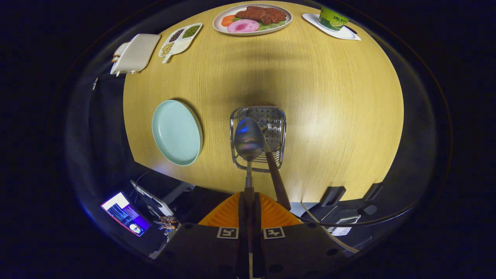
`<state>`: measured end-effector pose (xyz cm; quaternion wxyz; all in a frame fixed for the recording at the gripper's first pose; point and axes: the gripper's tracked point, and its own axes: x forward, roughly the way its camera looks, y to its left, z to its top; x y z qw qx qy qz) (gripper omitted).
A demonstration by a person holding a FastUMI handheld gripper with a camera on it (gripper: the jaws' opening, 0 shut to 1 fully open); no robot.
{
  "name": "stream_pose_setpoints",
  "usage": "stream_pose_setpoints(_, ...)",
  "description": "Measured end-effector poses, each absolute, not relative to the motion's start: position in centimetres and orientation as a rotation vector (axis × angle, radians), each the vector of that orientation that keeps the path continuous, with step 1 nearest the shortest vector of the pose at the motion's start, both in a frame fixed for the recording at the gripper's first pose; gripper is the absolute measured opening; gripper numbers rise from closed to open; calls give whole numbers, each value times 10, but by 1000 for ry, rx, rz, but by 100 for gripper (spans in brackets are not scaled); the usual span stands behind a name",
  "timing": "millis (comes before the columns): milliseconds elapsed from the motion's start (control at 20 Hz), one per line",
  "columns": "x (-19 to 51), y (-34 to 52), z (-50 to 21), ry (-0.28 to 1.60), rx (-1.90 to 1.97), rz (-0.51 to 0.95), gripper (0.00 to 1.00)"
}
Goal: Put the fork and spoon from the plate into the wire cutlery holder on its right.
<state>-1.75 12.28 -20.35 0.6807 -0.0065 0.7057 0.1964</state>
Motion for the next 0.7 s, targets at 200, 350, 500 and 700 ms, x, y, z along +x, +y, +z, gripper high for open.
stream_pose_setpoints(200,-9,119,-203,1614,-19,419,9)
stream_pose_setpoints(350,-6,119,-203,1612,-9,411,10)
stream_pose_setpoints(500,-3,123,-196,1577,13,429,26)
stream_pose_setpoints(700,4,123,-185,1470,69,455,68)
